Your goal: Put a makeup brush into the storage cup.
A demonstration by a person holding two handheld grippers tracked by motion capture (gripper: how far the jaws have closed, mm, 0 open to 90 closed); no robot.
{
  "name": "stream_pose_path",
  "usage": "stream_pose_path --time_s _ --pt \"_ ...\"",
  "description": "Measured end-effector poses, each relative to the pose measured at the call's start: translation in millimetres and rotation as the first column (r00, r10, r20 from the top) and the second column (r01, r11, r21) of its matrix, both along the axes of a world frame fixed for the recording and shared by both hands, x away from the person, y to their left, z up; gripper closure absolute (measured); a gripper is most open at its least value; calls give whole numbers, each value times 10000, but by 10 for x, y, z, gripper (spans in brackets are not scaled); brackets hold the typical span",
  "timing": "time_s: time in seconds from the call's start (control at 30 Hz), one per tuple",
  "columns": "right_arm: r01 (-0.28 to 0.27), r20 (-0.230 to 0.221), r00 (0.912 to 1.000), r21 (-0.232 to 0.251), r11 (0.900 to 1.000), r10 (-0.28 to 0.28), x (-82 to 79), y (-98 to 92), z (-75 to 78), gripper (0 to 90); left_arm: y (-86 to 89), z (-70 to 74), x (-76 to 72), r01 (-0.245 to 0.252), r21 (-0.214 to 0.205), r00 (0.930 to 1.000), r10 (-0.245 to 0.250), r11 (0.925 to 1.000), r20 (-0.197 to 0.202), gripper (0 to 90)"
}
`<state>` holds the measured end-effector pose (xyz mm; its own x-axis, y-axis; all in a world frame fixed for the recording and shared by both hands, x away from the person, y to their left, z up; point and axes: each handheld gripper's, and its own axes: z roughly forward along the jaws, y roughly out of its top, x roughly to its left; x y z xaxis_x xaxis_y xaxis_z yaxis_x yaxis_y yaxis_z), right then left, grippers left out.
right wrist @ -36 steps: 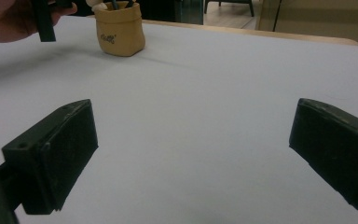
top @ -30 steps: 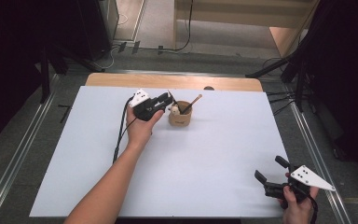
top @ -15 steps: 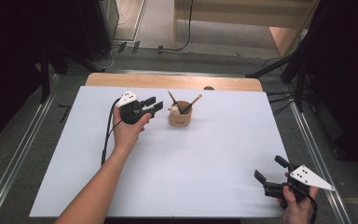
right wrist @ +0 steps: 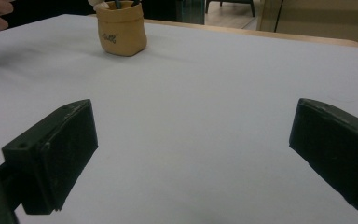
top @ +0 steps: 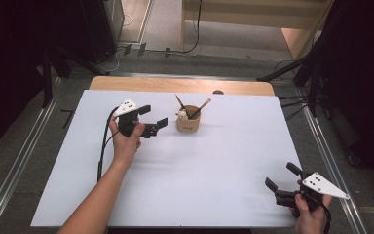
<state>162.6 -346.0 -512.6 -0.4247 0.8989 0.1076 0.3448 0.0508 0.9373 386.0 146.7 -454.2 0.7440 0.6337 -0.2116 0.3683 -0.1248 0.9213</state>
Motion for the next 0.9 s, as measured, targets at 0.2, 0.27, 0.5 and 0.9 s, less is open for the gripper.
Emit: stream_pose_path --time_s 0.2,0.27,0.5,0.9 --pt "-16 19 10000 -14 10000 16 3 7 1 15 77 -5 -72 -77 62 9999 78 10000 -83 0" --pt "-22 40 10000 -49 10000 23 7 9 1 16 104 -4 -97 -55 33 9999 56 10000 -91 0" --pt "-31 8 10000 -37 10000 31 7 17 1 16 219 -8 -196 -113 18 9999 113 9999 -57 0" --pt "-61 -42 10000 -40 10000 61 11 32 -6 16 406 -82 -410 -226 137 9997 226 9997 19 0"
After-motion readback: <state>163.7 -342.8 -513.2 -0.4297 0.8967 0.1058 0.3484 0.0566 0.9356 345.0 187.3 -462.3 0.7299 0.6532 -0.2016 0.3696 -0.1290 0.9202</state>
